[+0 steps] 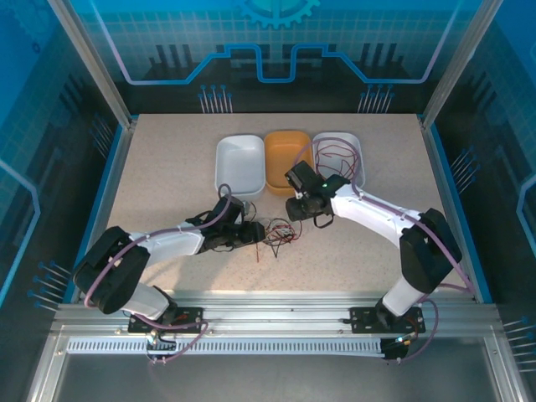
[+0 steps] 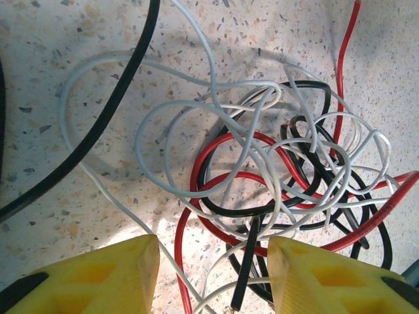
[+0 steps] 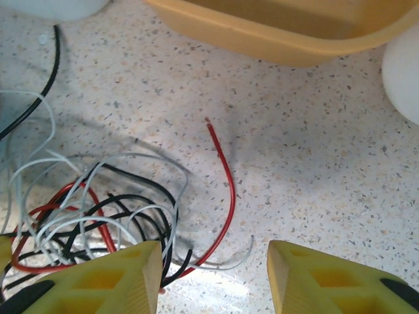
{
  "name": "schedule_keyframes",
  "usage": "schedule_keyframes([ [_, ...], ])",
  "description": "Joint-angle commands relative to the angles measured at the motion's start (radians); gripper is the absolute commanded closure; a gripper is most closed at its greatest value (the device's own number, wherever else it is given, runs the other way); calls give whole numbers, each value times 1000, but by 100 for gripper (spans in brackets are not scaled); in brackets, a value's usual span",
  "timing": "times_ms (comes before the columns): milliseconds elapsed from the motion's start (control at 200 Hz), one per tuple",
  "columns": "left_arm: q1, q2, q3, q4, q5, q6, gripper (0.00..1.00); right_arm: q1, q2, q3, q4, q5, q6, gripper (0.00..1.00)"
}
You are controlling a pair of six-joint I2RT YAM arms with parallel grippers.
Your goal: Untangle the cables
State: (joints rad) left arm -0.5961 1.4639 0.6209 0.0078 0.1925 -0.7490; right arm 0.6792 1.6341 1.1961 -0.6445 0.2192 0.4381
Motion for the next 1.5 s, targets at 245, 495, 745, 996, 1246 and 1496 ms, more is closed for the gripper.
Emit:
schedule_keyframes([
  [245,-5,12,10,-29,-40,5,56,41,189,85,-7,157,99,49],
  [495,-4,21,13,-27,-39,5,56,60,265,121,34,151,134,47],
  [745,-3,18,11,-32,-44,5,57,59,325,150,20,199,144,52],
  [996,-4,20,11,-31,-44,4,57,49,316,127,23,236,165,66],
  [1246,-3,20,12,-32,-47,0,58,34,296,97,35,253,164,76],
  [1496,-3,26,13,-26,-45,-7,57,30,344,111,35,246,160,73],
])
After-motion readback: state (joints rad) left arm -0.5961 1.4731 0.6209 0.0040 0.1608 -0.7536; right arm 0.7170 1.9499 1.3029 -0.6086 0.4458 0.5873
